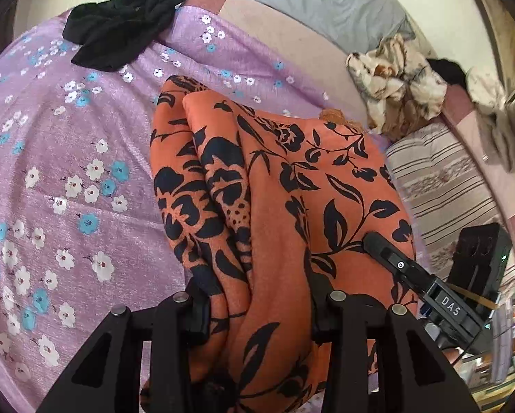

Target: Fold small clothes

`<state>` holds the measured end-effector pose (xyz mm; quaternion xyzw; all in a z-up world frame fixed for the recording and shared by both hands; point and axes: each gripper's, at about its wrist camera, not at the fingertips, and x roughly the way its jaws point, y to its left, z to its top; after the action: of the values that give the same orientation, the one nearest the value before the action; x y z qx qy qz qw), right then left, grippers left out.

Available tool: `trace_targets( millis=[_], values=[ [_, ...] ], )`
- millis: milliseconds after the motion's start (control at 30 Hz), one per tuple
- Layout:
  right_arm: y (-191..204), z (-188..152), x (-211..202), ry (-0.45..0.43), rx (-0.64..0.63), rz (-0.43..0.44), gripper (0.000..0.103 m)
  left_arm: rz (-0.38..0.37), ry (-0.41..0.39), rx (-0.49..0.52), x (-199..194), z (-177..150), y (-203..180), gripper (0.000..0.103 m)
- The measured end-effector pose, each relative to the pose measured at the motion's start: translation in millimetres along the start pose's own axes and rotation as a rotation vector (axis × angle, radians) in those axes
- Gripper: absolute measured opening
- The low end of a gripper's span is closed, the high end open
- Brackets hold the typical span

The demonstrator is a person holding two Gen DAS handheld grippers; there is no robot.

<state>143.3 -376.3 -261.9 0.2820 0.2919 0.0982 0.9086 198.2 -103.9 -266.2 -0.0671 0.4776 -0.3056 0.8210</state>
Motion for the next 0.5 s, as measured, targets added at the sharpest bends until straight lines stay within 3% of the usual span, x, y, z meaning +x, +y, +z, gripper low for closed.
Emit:
trace_targets(
  millis=[500],
  values=[
    [-19,-6,34,0.047,0.06,0.046,0.037,0.142,0.001,0.05,8,-2,0,0.042]
  ],
)
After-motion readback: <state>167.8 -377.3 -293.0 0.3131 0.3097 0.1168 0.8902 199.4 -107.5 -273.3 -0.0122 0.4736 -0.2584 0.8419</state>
